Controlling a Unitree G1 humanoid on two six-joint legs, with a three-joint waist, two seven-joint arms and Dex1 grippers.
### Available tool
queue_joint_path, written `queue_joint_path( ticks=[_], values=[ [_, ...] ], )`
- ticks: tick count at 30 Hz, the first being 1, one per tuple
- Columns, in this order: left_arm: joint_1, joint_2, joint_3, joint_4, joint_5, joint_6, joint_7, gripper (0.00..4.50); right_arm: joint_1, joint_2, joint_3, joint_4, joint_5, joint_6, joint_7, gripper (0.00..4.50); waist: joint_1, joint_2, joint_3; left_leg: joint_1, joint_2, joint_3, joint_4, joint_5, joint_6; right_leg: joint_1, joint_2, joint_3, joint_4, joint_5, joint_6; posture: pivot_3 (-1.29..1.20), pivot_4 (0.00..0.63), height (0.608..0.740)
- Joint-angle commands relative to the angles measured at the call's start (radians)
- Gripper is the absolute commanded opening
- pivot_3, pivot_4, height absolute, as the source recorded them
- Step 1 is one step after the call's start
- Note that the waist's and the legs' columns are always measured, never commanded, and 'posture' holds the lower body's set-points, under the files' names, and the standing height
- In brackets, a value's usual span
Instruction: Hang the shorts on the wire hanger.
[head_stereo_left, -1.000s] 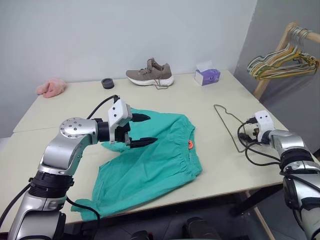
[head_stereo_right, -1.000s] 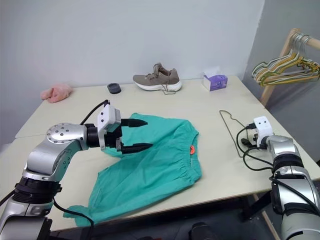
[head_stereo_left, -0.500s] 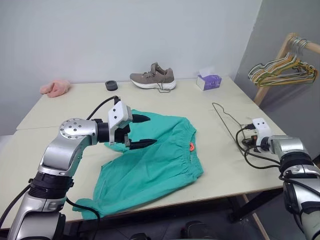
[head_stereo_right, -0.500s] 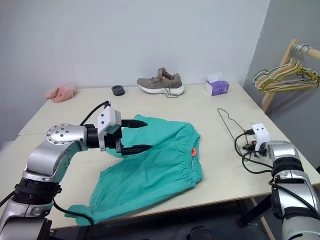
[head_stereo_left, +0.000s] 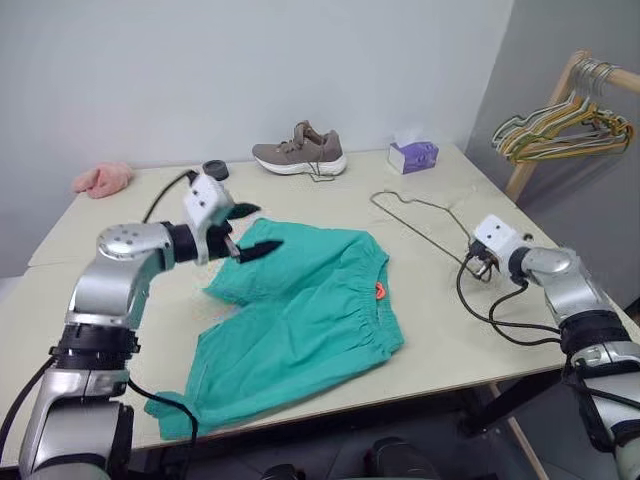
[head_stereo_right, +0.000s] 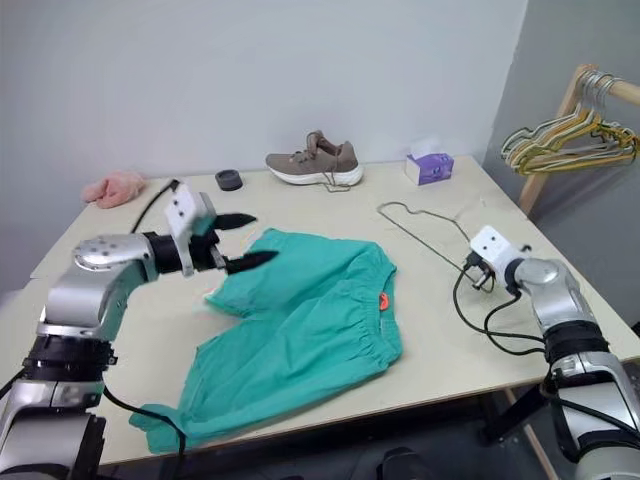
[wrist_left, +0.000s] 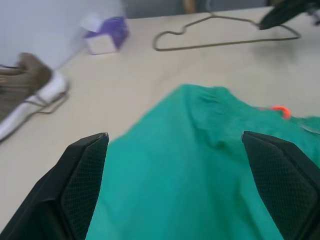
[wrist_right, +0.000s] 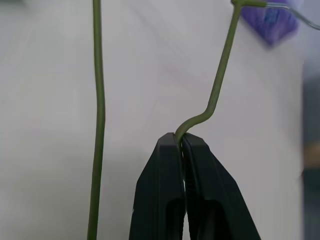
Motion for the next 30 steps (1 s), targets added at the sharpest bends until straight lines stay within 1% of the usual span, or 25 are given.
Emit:
queue_joint_path(
  ticks=[1, 3, 7, 10, 13, 19, 24, 27, 29, 30],
  values=[
    [-0.044, 0.021, 0.041, 0.061, -0.043, 0.075, -0.037, 4.50, 0.014, -0.049, 0.068, -0.165, -0.079, -0.220, 0.037, 0.04, 0.000, 0.000, 0.000, 0.000, 0.000, -0.001, 0.000, 0.000, 0.000, 0.000, 0.000, -0.001, 0.000, 0.000, 0.000, -0.17, 0.000, 0.740],
    [-0.026, 0.044, 0.026, 0.052, -0.077, 0.151, -0.110, 4.50, 0.012, -0.054, 0.098, -0.223, -0.119, -0.311, 0.029, 0.04, -0.001, 0.000, 0.000, 0.000, 0.000, 0.000, 0.000, 0.000, 0.000, 0.000, 0.000, 0.000, 0.000, 0.000, 0.000, -0.17, 0.000, 0.740],
    [0.031, 0.077, -0.014, -0.006, -0.098, 0.219, -0.216, 4.50, -0.020, -0.034, 0.136, -0.298, -0.175, -0.424, 0.009, 0.04, -0.001, 0.001, 0.001, 0.000, 0.000, -0.001, 0.000, 0.000, 0.000, 0.000, 0.000, 0.000, 0.001, 0.000, 0.000, -0.17, 0.000, 0.740],
    [0.057, 0.088, -0.029, -0.051, -0.117, 0.262, -0.256, 4.50, -0.036, -0.019, 0.150, -0.328, -0.206, -0.479, -0.001, 0.04, 0.002, 0.000, 0.001, 0.000, 0.000, -0.001, 0.000, 0.000, 0.000, 0.000, 0.000, 0.000, 0.001, 0.000, 0.000, -0.17, 0.000, 0.740],
    [0.118, 0.116, -0.045, -0.141, -0.163, 0.318, -0.329, 4.50, -0.054, -0.001, 0.152, -0.352, -0.227, -0.513, -0.014, 0.04, 0.003, 0.000, 0.001, 0.000, 0.000, -0.001, 0.000, 0.000, 0.000, 0.000, 0.000, 0.000, 0.001, 0.000, 0.000, -0.17, 0.000, 0.740],
    [0.183, 0.126, -0.052, -0.227, -0.194, 0.360, -0.356, 4.50, -0.067, 0.022, 0.147, -0.376, -0.231, -0.537, -0.022, 0.04, 0.005, 0.000, 0.001, 0.000, 0.000, -0.002, 0.000, 0.000, 0.000, 0.000, -0.001, -0.001, 0.001, -0.001, -0.002, -0.17, 0.000, 0.740],
    [0.206, 0.108, -0.056, -0.252, -0.208, 0.380, -0.338, 4.50, -0.065, 0.033, 0.139, -0.383, -0.223, -0.532, -0.020, 0.04, 0.004, 0.000, 0.001, 0.000, 0.000, -0.002, 0.000, 0.000, 0.000, 0.000, 0.000, -0.001, 0.001, -0.001, -0.002, -0.17, 0.000, 0.740],
    [0.214, 0.103, -0.060, -0.260, -0.207, 0.388, -0.331, 3.90, -0.063, 0.037, 0.135, -0.388, -0.215, -0.527, -0.018, 0.00, 0.004, 0.000, 0.001, 0.000, 0.000, -0.002, 0.000, 0.000, 0.000, 0.000, 0.000, -0.001, 0.002, -0.001, -0.002, -0.17, 0.000, 0.740],
    [0.225, 0.106, -0.064, -0.272, -0.206, 0.390, -0.336, 3.23, -0.060, 0.037, 0.133, -0.390, -0.213, -0.526, -0.019, 0.00, 0.004, 0.000, 0.001, 0.000, 0.000, -0.002, 0.000, 0.000, 0.000, 0.000, 0.000, -0.001, 0.002, -0.001, -0.002, -0.17, 0.000, 0.740],
    [0.228, 0.107, -0.065, -0.275, -0.206, 0.389, -0.338, 2.99, -0.060, 0.037, 0.133, -0.390, -0.213, -0.526, -0.019, 0.00, 0.004, 0.000, 0.001, 0.000, 0.000, -0.002, 0.000, 0.000, 0.000, 0.000, 0.000, -0.001, 0.001, -0.001, -0.002, -0.17, 0.000, 0.740]
  ],
)
